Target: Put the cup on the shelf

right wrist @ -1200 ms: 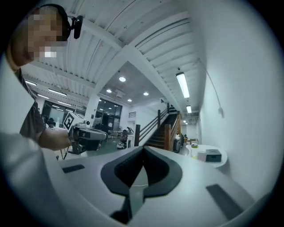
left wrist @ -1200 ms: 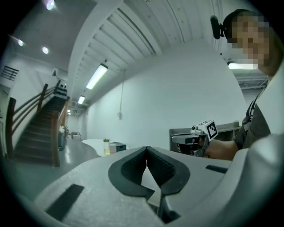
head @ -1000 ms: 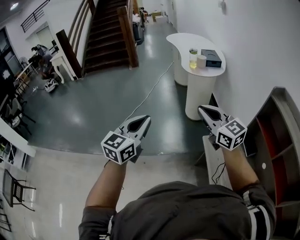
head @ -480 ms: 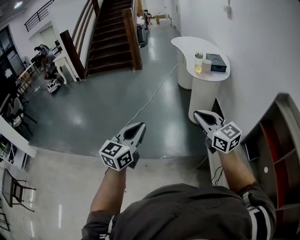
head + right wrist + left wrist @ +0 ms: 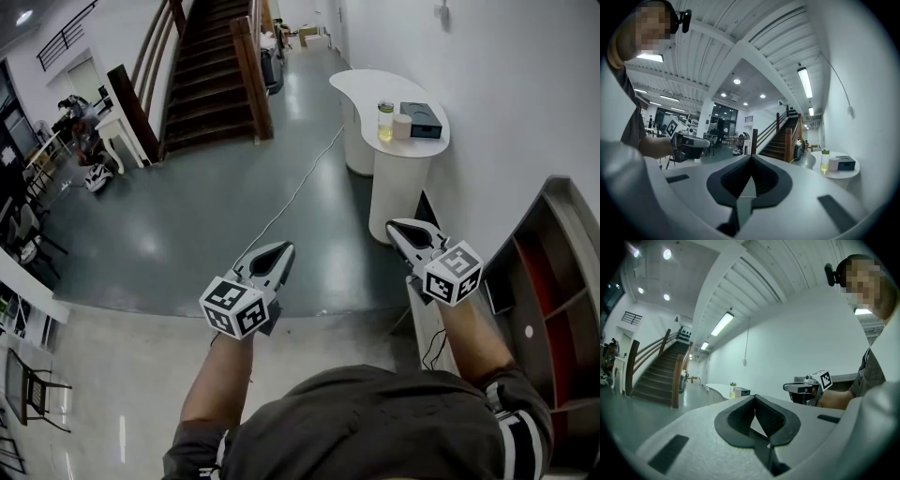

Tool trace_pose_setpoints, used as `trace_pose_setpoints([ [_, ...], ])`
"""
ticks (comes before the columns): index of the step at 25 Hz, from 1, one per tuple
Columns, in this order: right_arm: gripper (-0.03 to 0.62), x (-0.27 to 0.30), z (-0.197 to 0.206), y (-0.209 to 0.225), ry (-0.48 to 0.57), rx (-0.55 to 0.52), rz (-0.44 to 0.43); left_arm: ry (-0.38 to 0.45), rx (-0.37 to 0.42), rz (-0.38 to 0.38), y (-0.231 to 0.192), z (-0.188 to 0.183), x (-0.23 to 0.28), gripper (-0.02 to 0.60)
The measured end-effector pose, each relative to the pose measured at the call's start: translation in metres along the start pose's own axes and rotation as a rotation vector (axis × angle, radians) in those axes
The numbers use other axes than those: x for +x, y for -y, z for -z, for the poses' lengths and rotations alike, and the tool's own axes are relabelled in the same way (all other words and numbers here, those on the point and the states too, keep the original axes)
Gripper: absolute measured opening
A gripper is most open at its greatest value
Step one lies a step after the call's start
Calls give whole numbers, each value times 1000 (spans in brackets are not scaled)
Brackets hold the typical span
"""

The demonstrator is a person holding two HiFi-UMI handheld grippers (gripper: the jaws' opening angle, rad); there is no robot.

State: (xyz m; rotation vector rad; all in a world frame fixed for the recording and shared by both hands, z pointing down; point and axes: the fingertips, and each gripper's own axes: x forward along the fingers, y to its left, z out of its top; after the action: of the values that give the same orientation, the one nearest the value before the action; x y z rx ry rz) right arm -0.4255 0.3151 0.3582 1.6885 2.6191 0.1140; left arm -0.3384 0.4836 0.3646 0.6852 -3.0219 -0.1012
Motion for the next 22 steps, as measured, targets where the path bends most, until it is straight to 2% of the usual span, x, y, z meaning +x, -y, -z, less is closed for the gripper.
trace_pose_setpoints([
  [22,-11,3,-6,-6,-3,-18,-12,1,1,12,3,-6,-1,6],
])
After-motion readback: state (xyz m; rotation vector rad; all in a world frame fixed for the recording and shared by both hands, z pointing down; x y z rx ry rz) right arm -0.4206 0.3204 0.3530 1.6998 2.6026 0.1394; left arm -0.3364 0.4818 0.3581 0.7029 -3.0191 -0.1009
